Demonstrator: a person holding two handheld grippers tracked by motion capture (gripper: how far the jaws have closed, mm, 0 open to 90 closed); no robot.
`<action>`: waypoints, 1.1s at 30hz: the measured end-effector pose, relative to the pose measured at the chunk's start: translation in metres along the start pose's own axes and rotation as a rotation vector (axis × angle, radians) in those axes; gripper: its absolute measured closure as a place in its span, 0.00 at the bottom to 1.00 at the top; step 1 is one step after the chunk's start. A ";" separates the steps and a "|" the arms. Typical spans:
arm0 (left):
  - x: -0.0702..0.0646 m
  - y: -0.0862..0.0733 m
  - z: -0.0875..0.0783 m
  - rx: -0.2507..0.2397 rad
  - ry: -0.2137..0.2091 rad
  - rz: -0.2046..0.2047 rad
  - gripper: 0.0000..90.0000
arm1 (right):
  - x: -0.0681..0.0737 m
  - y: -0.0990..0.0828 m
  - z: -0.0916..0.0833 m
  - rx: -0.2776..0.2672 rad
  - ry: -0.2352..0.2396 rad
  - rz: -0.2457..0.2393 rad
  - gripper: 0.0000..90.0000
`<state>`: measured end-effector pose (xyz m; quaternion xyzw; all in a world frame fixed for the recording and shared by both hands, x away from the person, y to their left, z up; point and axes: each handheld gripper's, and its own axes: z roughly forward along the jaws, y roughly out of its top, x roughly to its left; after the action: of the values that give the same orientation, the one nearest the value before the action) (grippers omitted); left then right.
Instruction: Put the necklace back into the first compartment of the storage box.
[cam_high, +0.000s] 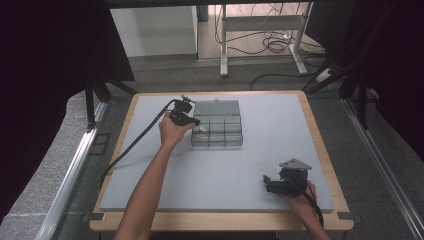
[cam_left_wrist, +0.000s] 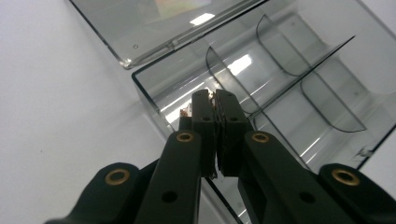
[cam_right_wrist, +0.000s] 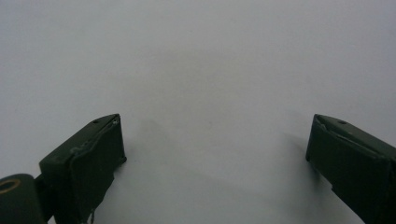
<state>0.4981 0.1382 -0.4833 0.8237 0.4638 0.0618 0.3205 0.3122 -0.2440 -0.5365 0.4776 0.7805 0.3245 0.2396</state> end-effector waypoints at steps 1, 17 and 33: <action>0.000 0.000 0.002 0.005 0.002 0.004 0.97 | 0.000 0.000 0.000 0.000 0.000 0.001 0.04; -0.013 -0.030 -0.038 -0.087 -0.042 0.061 0.64 | 0.000 0.000 0.000 0.000 -0.001 0.000 0.04; -0.037 -0.123 -0.088 -0.148 -0.108 0.122 0.44 | 0.000 0.000 0.000 -0.001 -0.004 0.002 0.04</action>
<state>0.3527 0.1951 -0.4788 0.8265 0.3890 0.0708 0.4007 0.3116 -0.2438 -0.5366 0.4788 0.7794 0.3243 0.2410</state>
